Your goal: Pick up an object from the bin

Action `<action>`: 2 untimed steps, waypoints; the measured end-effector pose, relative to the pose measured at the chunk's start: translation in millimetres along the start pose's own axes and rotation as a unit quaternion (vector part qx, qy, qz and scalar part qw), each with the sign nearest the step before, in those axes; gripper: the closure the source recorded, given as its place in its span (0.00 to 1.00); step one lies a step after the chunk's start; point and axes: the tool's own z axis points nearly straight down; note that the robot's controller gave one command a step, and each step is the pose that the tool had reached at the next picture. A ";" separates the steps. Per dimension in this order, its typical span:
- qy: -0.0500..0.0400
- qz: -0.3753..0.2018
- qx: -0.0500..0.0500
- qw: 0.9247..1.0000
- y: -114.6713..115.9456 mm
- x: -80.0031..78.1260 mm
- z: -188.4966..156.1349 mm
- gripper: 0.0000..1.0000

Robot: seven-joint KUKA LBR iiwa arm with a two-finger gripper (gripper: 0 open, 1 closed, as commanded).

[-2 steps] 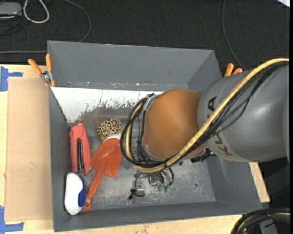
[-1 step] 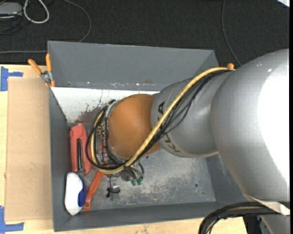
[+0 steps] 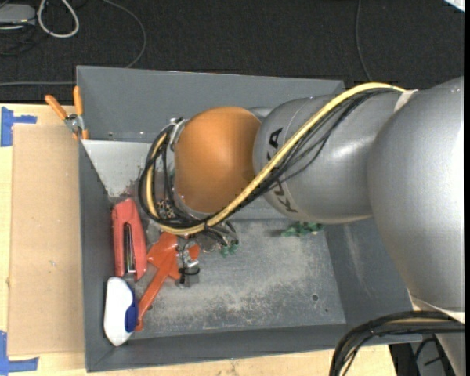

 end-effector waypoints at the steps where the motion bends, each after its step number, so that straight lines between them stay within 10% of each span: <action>1: 0.007 0.067 -0.001 0.998 19.8 32.4 57.9 0.00; 2: -0.004 -0.214 0.002 0.977 3.0 3.3 63.4 0.00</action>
Offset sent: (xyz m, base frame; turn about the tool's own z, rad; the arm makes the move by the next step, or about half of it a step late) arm -0.0033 0.0012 -0.0647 -0.4669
